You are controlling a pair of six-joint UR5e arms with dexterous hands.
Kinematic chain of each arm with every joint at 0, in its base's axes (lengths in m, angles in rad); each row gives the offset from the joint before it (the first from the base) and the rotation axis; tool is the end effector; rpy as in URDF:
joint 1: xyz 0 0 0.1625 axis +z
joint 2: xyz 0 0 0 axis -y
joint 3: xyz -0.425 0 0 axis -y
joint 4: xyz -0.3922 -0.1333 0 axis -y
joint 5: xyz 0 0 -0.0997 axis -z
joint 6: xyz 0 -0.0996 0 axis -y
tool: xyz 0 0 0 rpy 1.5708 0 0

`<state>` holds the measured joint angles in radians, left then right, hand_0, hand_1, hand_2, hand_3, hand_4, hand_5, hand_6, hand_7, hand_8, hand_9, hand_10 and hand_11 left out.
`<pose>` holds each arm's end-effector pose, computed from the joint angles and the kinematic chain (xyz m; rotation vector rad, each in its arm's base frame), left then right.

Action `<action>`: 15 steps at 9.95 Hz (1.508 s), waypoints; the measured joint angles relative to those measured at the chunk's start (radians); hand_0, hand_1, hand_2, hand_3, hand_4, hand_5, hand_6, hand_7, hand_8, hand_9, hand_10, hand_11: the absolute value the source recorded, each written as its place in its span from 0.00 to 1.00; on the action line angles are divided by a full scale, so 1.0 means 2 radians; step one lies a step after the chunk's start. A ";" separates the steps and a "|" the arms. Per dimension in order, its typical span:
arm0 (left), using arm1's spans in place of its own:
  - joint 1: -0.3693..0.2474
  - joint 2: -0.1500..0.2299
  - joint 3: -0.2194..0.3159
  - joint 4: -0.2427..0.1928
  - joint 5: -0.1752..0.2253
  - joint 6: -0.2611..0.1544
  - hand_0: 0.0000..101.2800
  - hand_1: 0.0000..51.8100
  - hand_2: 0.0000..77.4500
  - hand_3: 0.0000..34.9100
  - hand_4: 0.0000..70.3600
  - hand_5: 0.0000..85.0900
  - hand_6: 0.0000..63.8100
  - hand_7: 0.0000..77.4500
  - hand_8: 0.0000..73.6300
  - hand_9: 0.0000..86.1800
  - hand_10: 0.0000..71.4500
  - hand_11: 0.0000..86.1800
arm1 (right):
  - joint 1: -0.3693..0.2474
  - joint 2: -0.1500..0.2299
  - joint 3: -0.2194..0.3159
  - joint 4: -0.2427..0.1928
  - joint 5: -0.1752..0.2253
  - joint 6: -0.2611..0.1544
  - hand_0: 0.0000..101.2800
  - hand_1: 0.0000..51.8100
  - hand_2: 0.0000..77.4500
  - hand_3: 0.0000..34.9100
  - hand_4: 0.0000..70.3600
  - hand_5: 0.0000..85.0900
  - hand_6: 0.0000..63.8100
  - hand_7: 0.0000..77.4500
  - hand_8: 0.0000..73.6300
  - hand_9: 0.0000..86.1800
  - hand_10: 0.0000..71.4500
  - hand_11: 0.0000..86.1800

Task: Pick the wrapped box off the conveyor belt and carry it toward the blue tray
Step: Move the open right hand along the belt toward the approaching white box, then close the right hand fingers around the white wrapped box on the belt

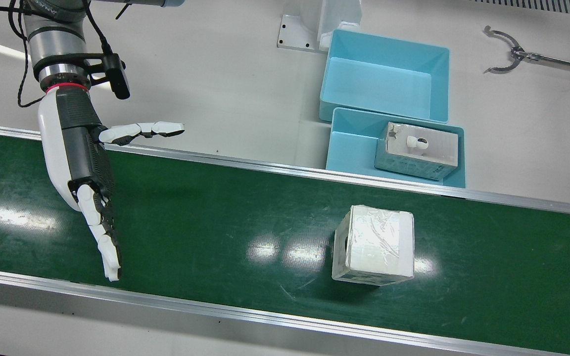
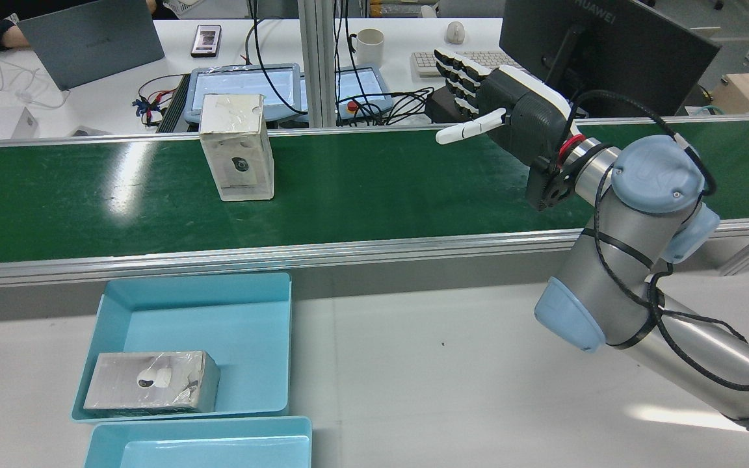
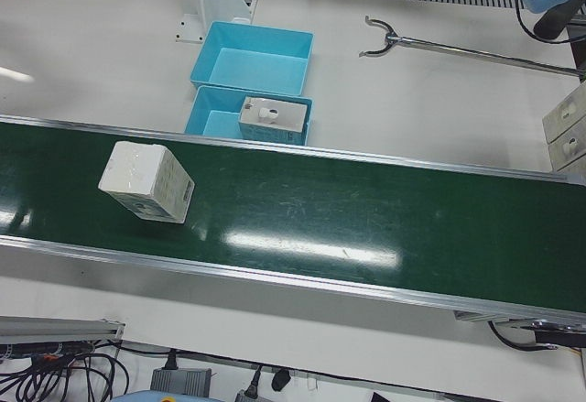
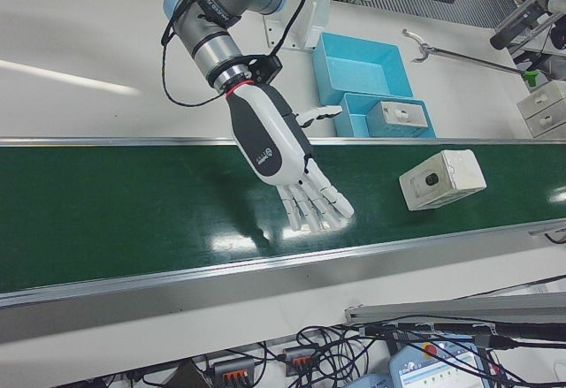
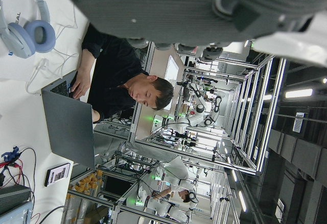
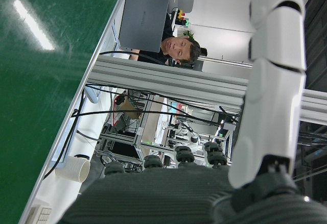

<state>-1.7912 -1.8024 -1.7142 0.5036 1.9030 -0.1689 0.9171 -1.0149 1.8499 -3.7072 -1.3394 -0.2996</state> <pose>-0.2171 -0.5079 0.5434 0.3298 -2.0089 2.2969 -0.2455 -0.5772 0.3031 -0.1973 -2.2158 1.6171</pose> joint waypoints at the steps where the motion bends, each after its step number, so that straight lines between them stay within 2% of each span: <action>1: 0.000 0.000 0.000 0.000 0.000 0.000 0.00 0.00 0.01 0.00 0.00 0.01 0.00 0.01 0.00 0.00 0.01 0.00 | -0.001 0.002 -0.002 0.000 0.001 0.000 0.46 0.26 0.14 0.43 0.00 0.07 0.00 0.01 0.00 0.02 0.00 0.01; 4: 0.000 0.000 0.000 0.000 0.000 0.000 0.00 0.00 0.01 0.00 0.00 0.01 0.00 0.01 0.00 0.00 0.00 0.00 | -0.005 0.014 -0.019 0.010 0.004 -0.001 0.46 0.26 0.15 0.41 0.00 0.07 0.00 0.01 0.00 0.02 0.00 0.01; 8: 0.000 0.000 0.000 0.000 0.000 0.000 0.00 0.00 0.01 0.00 0.00 0.01 0.00 0.00 0.00 0.00 0.00 0.00 | -0.011 0.021 -0.028 0.017 0.013 -0.002 0.46 0.26 0.16 0.39 0.00 0.07 0.00 0.01 0.01 0.02 0.00 0.01; 9: 0.000 0.000 0.000 0.000 0.000 0.000 0.00 0.00 0.01 0.00 0.00 0.01 0.00 0.00 0.00 0.00 0.01 0.00 | -0.012 0.022 -0.030 0.018 0.014 -0.002 0.46 0.26 0.19 0.36 0.02 0.10 0.00 0.01 0.00 0.01 0.00 0.01; 11: 0.000 0.000 0.000 0.000 0.000 0.000 0.00 0.00 0.01 0.00 0.00 0.01 0.00 0.01 0.00 0.00 0.00 0.00 | -0.015 0.023 -0.031 0.018 0.014 -0.003 0.46 0.28 0.19 0.36 0.02 0.07 0.00 0.01 0.00 0.01 0.00 0.01; 15: 0.000 0.000 0.000 0.000 0.000 0.000 0.00 0.00 0.01 0.00 0.00 0.01 0.00 0.01 0.00 0.00 0.01 0.00 | -0.018 0.023 -0.041 0.023 0.015 -0.004 0.46 0.28 0.18 0.36 0.02 0.08 0.00 0.01 0.00 0.02 0.00 0.01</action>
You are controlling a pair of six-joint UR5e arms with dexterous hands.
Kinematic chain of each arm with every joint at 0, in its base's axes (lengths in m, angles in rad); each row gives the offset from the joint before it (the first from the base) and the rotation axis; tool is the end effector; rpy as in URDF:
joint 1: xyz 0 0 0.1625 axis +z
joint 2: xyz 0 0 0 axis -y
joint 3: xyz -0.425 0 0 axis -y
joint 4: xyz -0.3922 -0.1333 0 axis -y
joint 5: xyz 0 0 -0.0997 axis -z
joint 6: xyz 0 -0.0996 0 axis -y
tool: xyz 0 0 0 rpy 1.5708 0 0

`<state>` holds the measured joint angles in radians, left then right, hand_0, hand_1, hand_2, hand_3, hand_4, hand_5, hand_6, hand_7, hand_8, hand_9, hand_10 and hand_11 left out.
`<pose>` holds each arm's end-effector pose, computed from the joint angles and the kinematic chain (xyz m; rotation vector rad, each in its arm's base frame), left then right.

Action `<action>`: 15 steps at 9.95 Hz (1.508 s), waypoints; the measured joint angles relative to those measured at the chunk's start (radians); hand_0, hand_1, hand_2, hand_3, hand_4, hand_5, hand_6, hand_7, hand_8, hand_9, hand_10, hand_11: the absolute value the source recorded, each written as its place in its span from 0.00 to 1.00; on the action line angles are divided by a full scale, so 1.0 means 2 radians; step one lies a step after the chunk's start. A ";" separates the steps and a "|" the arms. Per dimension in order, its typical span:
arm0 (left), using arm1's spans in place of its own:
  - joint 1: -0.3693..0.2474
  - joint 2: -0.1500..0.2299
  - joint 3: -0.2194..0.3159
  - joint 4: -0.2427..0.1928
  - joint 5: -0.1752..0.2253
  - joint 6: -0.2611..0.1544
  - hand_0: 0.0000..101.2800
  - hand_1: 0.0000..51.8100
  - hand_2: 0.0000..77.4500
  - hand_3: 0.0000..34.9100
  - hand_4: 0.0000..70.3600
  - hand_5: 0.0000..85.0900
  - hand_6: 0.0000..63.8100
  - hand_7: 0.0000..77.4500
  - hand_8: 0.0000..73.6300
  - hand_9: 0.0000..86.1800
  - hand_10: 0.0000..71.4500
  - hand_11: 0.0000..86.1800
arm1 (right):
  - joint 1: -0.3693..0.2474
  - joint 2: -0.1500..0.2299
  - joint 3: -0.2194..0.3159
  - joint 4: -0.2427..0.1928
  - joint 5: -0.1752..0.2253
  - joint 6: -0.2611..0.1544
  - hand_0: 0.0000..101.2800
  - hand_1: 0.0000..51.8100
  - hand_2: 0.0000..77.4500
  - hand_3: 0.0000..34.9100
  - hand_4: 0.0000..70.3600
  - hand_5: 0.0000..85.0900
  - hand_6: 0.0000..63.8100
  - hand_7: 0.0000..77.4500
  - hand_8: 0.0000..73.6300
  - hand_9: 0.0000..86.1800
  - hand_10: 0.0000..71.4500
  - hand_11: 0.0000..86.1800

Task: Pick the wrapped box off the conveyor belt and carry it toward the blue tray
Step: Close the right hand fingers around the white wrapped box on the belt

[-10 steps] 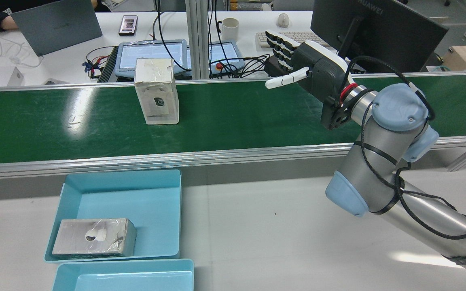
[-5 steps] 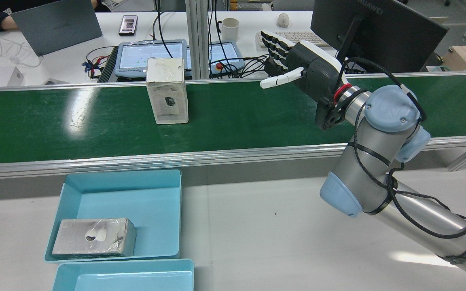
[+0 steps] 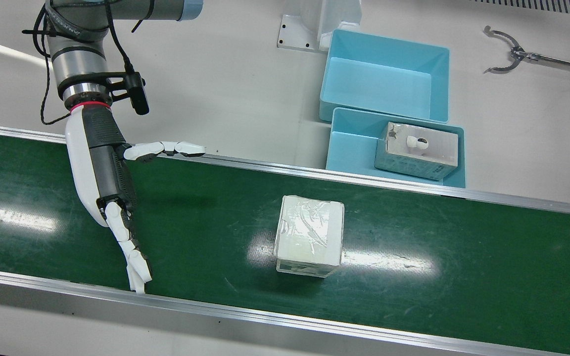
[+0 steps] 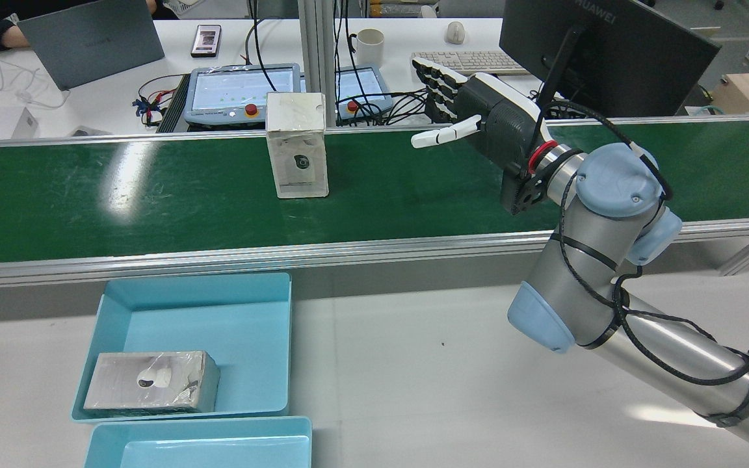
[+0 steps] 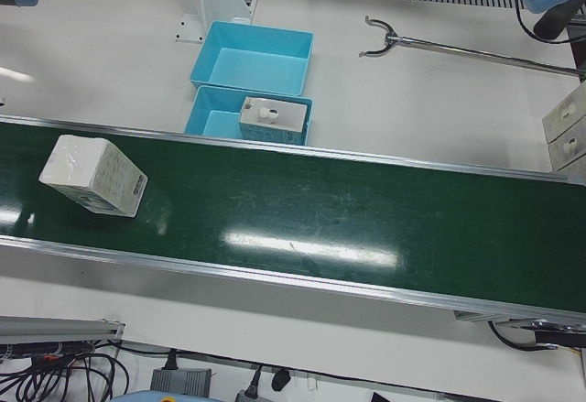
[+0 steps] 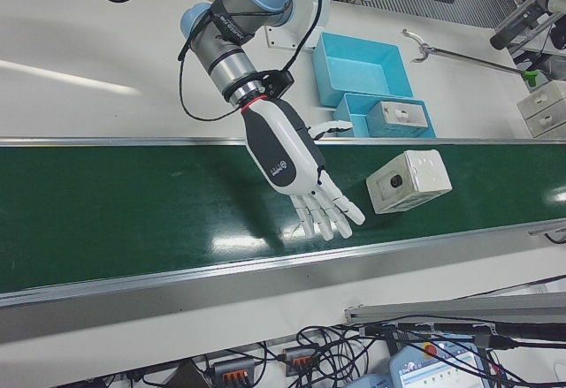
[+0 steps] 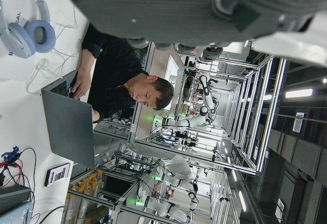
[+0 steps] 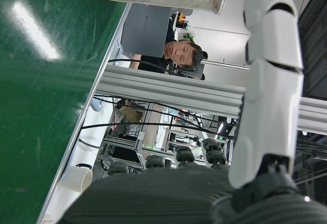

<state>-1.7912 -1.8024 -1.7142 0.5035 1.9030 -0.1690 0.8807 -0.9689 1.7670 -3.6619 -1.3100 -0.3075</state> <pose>-0.2171 -0.5079 0.5434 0.3299 -2.0090 2.2967 -0.2812 -0.5904 0.3015 -0.2063 -2.2200 1.6097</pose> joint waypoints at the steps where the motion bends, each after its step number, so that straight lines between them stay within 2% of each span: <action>1: 0.000 0.000 0.000 0.000 0.000 0.000 0.00 0.00 0.01 0.00 0.00 0.01 0.00 0.01 0.00 0.00 0.01 0.00 | 0.000 0.000 -0.006 0.006 0.000 0.000 0.46 0.28 0.18 0.36 0.02 0.08 0.00 0.01 0.00 0.02 0.00 0.01; 4: 0.000 0.000 0.000 0.000 0.000 0.000 0.00 0.00 0.01 0.00 0.00 0.01 0.00 0.00 0.00 0.00 0.01 0.00 | -0.001 0.000 -0.016 0.017 0.000 -0.001 0.46 0.28 0.18 0.35 0.01 0.06 0.00 0.01 0.00 0.02 0.00 0.01; 15: 0.000 0.000 0.000 0.000 0.000 0.000 0.00 0.00 0.01 0.00 0.00 0.01 0.00 0.00 0.00 0.00 0.01 0.00 | -0.006 0.000 -0.028 0.026 0.001 -0.003 0.46 0.28 0.19 0.38 0.01 0.09 0.00 0.01 0.00 0.01 0.00 0.01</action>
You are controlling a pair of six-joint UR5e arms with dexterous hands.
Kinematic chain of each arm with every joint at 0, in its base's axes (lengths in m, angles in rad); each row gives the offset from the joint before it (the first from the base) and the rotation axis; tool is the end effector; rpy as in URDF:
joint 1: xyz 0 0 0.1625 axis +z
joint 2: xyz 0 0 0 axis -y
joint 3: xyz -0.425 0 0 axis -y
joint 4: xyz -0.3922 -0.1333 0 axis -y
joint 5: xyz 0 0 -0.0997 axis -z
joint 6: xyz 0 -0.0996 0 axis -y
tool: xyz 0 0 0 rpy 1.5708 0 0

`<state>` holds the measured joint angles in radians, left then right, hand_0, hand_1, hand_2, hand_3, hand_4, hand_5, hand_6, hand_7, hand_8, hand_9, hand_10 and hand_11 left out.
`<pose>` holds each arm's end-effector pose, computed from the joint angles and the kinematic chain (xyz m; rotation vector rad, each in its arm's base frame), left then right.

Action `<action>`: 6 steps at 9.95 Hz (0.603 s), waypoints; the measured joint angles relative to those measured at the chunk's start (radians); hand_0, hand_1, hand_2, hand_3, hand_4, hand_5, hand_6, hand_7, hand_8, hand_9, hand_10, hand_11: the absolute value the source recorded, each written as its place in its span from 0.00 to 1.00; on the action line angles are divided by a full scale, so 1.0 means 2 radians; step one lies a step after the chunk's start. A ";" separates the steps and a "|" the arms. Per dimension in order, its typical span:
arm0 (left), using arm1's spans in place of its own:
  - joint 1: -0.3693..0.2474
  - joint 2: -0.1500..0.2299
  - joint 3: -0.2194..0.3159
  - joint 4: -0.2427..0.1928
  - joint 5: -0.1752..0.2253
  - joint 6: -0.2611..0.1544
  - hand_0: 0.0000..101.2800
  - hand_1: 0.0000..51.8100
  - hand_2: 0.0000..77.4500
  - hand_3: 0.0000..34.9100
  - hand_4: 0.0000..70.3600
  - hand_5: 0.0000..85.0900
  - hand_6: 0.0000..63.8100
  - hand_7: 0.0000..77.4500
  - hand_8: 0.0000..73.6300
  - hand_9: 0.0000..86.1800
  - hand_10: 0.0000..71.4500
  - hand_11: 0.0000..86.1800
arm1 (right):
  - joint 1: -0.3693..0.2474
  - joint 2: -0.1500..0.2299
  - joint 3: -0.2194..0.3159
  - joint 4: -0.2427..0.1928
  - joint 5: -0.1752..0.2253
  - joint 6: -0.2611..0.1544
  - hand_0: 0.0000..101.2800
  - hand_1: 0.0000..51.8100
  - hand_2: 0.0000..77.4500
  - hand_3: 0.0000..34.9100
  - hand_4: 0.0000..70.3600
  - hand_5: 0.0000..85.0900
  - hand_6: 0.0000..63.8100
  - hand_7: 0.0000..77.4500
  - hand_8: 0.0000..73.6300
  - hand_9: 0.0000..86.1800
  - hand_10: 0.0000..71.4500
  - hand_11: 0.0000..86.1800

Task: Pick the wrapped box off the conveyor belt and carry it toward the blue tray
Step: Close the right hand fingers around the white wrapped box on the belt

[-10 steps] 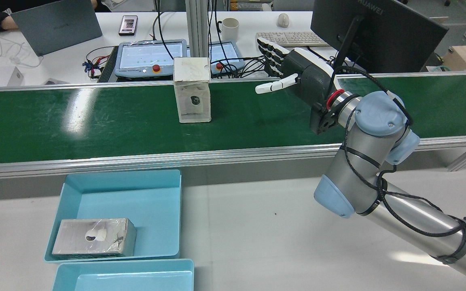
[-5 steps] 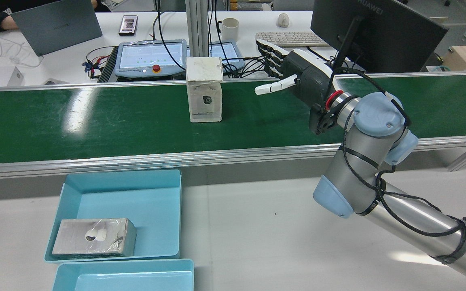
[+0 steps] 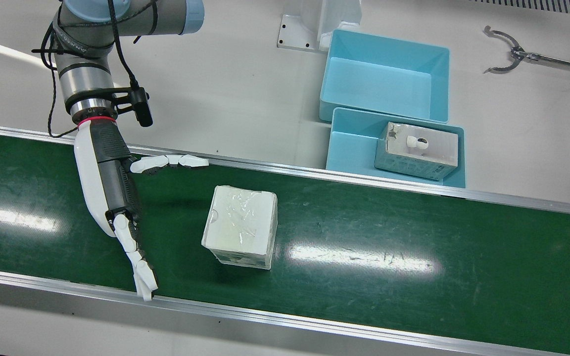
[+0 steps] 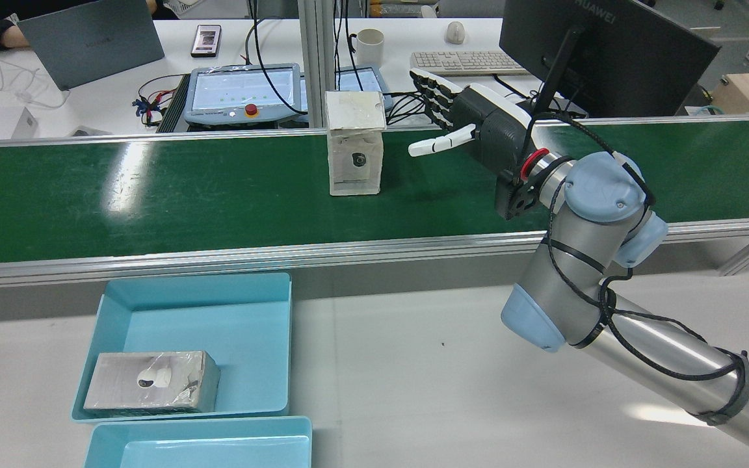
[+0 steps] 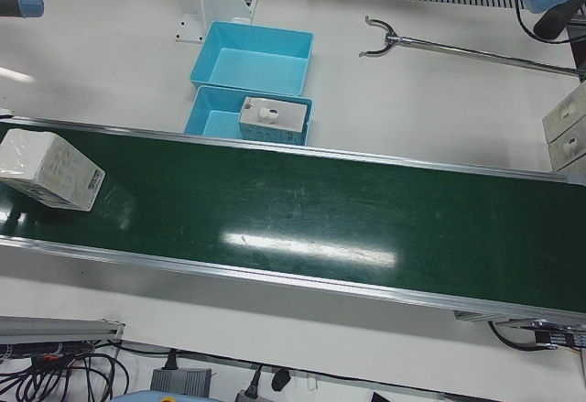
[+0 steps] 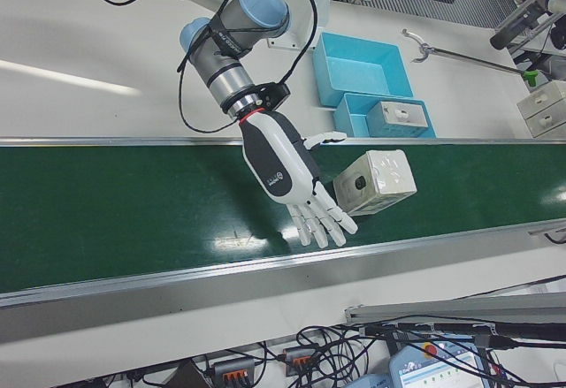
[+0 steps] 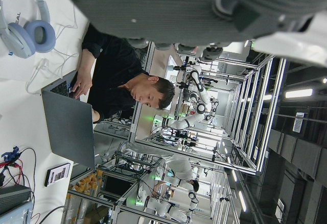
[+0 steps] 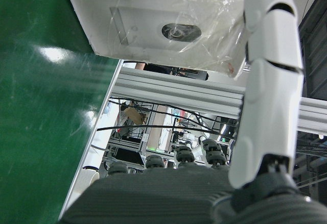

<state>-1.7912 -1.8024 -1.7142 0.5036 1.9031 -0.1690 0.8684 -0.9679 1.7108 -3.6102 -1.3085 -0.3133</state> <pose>-0.2171 -0.5079 0.5434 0.3300 -2.0089 2.2969 -0.2981 -0.5985 0.3172 -0.2105 -2.2101 1.6038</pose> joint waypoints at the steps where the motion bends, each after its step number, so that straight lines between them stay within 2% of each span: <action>1: 0.000 0.000 0.000 0.000 0.000 0.000 0.00 0.00 0.01 0.00 0.00 0.01 0.00 0.00 0.00 0.00 0.00 0.00 | -0.001 0.000 -0.001 0.001 0.000 0.000 0.46 0.28 0.19 0.38 0.01 0.09 0.00 0.01 0.00 0.01 0.00 0.01; 3: 0.000 0.000 0.000 0.000 0.000 0.000 0.00 0.00 0.01 0.00 0.00 0.01 0.00 0.00 0.00 0.00 0.01 0.00 | -0.002 0.000 -0.006 0.001 0.000 0.000 0.46 0.28 0.19 0.37 0.01 0.06 0.00 0.01 0.00 0.02 0.00 0.01; 5: 0.000 0.000 0.000 0.000 0.000 0.000 0.00 0.00 0.01 0.00 0.00 0.01 0.00 0.01 0.00 0.00 0.01 0.00 | -0.002 0.000 -0.008 0.002 0.000 0.000 0.46 0.28 0.20 0.37 0.01 0.08 0.00 0.01 0.00 0.01 0.00 0.01; 6: 0.000 0.000 0.000 0.000 0.000 0.000 0.00 0.00 0.01 0.00 0.00 0.01 0.00 0.01 0.00 0.00 0.01 0.00 | -0.002 0.000 -0.008 0.002 0.000 0.000 0.46 0.28 0.20 0.33 0.01 0.08 0.00 0.01 0.00 0.02 0.00 0.01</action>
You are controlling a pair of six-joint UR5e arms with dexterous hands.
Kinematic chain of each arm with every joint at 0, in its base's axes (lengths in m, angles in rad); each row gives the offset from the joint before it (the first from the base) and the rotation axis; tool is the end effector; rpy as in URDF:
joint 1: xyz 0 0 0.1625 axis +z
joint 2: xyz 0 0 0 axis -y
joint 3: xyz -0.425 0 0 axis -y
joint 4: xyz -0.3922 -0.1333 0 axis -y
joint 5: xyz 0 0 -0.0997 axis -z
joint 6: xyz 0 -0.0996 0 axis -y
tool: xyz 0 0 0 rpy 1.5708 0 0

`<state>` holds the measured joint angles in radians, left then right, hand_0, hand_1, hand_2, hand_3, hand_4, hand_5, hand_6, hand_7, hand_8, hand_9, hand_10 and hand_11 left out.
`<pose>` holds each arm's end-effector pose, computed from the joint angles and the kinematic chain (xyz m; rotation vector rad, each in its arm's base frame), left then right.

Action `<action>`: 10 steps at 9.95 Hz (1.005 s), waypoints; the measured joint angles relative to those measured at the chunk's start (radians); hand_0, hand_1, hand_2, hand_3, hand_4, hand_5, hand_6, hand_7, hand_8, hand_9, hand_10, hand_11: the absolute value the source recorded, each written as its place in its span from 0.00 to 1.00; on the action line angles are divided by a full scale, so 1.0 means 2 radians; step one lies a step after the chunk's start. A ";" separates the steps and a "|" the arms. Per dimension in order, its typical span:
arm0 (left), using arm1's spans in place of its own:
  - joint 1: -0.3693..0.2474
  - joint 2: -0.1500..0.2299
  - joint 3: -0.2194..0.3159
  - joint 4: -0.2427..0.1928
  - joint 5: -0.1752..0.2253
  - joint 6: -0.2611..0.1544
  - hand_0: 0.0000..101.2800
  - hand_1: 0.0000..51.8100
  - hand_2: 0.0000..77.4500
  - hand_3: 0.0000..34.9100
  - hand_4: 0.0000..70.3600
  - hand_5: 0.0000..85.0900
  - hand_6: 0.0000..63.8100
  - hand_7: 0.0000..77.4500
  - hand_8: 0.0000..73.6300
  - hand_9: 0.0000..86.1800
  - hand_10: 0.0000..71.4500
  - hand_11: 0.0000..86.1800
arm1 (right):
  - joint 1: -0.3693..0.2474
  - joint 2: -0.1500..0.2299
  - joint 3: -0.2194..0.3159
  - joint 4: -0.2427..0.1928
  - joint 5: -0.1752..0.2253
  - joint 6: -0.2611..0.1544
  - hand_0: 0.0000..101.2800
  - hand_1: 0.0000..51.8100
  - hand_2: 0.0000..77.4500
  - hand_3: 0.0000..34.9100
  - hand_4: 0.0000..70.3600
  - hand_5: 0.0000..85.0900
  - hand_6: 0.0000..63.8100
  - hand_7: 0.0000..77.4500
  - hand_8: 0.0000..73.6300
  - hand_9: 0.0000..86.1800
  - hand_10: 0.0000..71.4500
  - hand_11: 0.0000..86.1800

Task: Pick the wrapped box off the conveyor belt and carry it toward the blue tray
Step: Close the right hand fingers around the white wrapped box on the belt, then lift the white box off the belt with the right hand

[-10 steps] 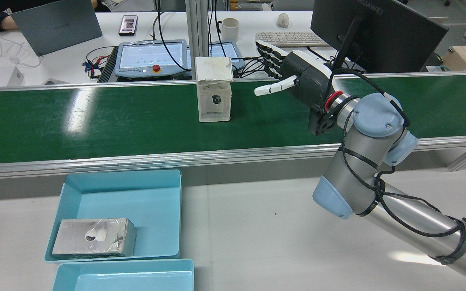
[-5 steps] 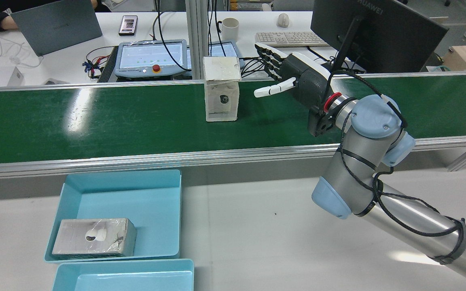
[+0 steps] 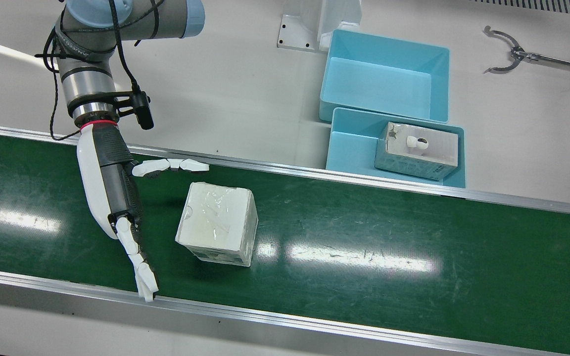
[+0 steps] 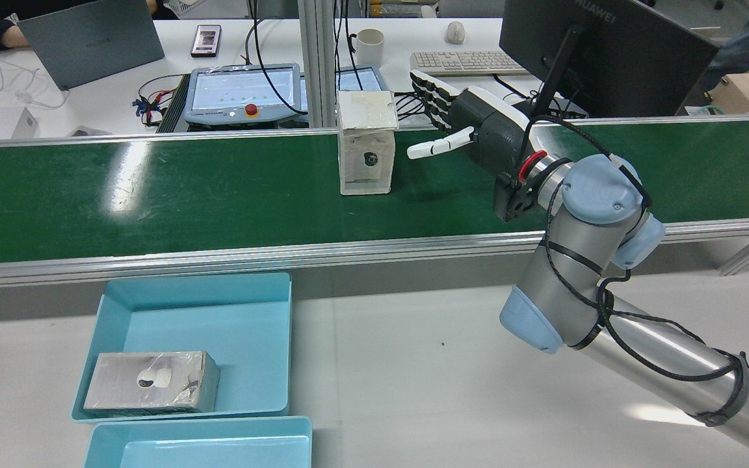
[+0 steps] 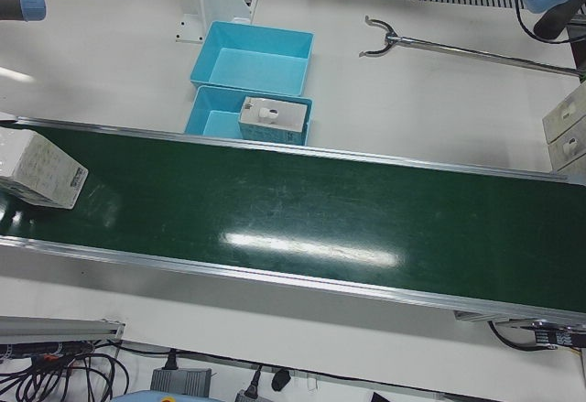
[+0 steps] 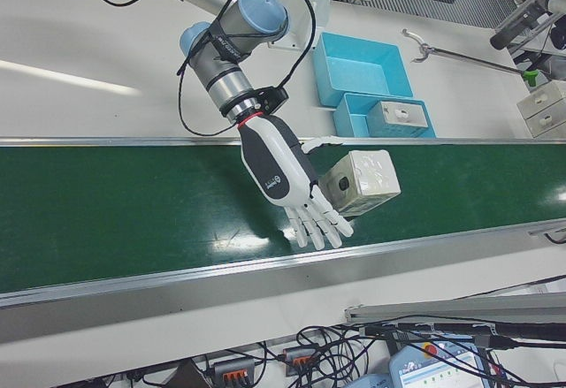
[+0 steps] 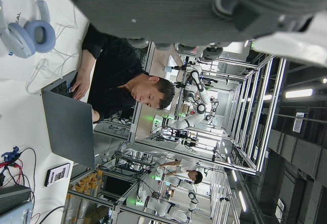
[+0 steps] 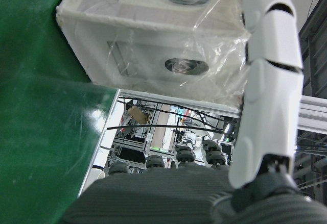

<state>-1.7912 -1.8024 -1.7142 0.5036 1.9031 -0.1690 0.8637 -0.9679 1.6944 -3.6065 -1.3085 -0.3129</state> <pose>-0.2171 -0.5079 0.5434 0.3300 -2.0089 2.2969 -0.3031 -0.5997 0.3235 -0.2118 -2.1946 1.6106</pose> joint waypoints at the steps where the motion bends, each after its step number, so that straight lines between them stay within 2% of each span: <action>1: 0.000 0.000 0.000 0.000 0.000 0.000 0.00 0.00 0.01 0.00 0.00 0.01 0.00 0.00 0.00 0.00 0.00 0.00 | 0.000 0.000 0.000 0.000 0.000 0.000 0.46 0.28 0.20 0.33 0.01 0.08 0.00 0.01 0.00 0.02 0.00 0.01; 3: 0.000 0.000 0.000 0.000 0.000 0.000 0.00 0.00 0.01 0.00 0.00 0.01 0.00 0.00 0.00 0.00 0.01 0.00 | -0.001 0.000 0.000 0.001 0.000 0.000 0.46 0.28 0.20 0.33 0.01 0.08 0.00 0.01 0.00 0.02 0.00 0.01; 6: 0.000 0.000 0.000 0.000 0.000 0.000 0.00 0.00 0.01 0.00 0.00 0.01 0.00 0.00 0.00 0.00 0.01 0.00 | -0.001 0.000 -0.006 0.016 0.000 0.002 0.46 0.27 0.20 0.33 0.02 0.08 0.00 0.01 0.00 0.01 0.00 0.01; 7: 0.000 0.000 0.000 0.000 0.000 0.000 0.00 0.00 0.01 0.00 0.00 0.01 0.00 0.00 0.00 0.00 0.01 0.00 | -0.001 -0.001 -0.008 0.019 0.001 0.003 0.46 0.27 0.23 0.28 0.04 0.09 0.00 0.01 0.00 0.02 0.00 0.01; 8: 0.000 0.000 0.000 0.000 0.000 0.000 0.00 0.00 0.01 0.00 0.00 0.01 0.00 0.00 0.00 0.00 0.00 0.00 | -0.001 -0.001 -0.009 0.021 0.001 0.003 0.46 0.27 0.25 0.19 0.07 0.10 0.00 0.01 0.01 0.02 0.00 0.01; 9: 0.000 0.000 0.000 0.000 0.000 0.000 0.00 0.00 0.01 0.00 0.00 0.01 0.00 0.00 0.00 0.00 0.00 0.00 | -0.001 -0.001 -0.010 0.022 0.003 0.004 0.46 0.27 0.25 0.19 0.07 0.10 0.00 0.01 0.01 0.01 0.02 0.01; 10: 0.000 0.000 0.000 0.000 0.000 0.000 0.00 0.00 0.01 0.00 0.00 0.01 0.00 0.00 0.00 0.00 0.01 0.00 | -0.001 -0.001 -0.011 0.023 0.006 0.004 0.46 0.28 0.27 0.15 0.10 0.21 0.00 0.08 0.01 0.01 0.05 0.01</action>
<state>-1.7912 -1.8024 -1.7142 0.5036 1.9030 -0.1689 0.8612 -0.9694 1.6731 -3.5613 -1.2961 -0.3046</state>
